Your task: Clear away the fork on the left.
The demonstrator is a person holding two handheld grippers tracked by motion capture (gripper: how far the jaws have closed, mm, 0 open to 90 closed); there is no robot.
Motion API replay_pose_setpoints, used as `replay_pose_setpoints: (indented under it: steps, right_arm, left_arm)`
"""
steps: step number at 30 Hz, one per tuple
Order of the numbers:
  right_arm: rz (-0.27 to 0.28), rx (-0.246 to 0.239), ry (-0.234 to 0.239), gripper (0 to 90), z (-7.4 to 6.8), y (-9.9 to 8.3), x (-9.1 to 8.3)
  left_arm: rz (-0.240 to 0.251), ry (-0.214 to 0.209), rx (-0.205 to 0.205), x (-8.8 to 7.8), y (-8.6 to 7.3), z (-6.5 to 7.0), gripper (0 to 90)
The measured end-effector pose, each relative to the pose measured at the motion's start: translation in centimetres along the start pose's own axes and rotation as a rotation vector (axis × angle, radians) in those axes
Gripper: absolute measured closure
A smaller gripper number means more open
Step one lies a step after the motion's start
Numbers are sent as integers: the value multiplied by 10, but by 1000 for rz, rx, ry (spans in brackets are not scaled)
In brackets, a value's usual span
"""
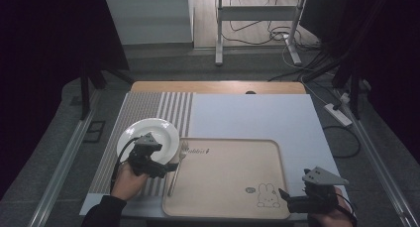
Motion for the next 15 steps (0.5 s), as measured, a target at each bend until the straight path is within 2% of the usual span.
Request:
replay_pose_setpoints:
  steps: [6,15]
  right_arm:
    - [-1,0,-1,0,0,0,0]
    - [-1,1,-2,0,0,0,0]
  left_arm:
    - [26,1,-28,-10,-9,-2,0]
    - [38,-7,-67,-21,-25,-3,0]
Point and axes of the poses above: each handheld gripper's, and its own axes: x roughly forward along the jaws, y roughly out of its top, z roughly to its right, the point moved 3 cm from there along x, roughly forward along the jaws, and after that the axes turned 4 degrees about -z, right-handed, at the moved point
